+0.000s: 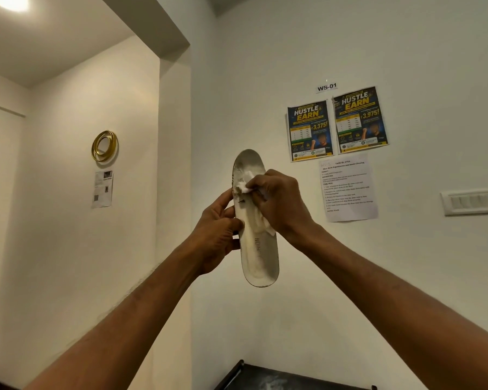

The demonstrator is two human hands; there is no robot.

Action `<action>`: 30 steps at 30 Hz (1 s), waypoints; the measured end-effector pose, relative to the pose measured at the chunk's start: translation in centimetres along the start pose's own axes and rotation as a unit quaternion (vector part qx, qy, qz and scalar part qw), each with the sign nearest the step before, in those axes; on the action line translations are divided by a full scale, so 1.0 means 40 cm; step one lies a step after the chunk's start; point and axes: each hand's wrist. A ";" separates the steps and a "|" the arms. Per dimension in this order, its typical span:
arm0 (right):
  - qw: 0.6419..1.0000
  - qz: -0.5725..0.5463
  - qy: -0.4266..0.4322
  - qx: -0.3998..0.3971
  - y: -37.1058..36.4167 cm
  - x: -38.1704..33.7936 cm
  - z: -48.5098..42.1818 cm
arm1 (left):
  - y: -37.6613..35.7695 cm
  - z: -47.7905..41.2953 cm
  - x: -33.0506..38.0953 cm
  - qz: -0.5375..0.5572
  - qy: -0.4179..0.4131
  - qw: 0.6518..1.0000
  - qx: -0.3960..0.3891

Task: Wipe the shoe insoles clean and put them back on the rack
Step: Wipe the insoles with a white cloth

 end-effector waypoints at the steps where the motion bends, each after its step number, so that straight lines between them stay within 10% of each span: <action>1: 1.000 0.001 0.000 -0.006 -0.002 0.000 0.006 | -0.003 -0.001 0.000 0.004 0.000 1.000 0.002; 30: 0.998 -0.031 -0.014 -0.044 -0.051 -0.004 0.052 | 0.039 0.000 -0.014 0.008 -0.003 0.998 0.057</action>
Point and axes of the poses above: each hand's wrist, its own z-axis away from the middle knuckle, its own y-axis out of the back of the hand, x = y × z, and after that the axes turned 11 degrees about -z, right-handed
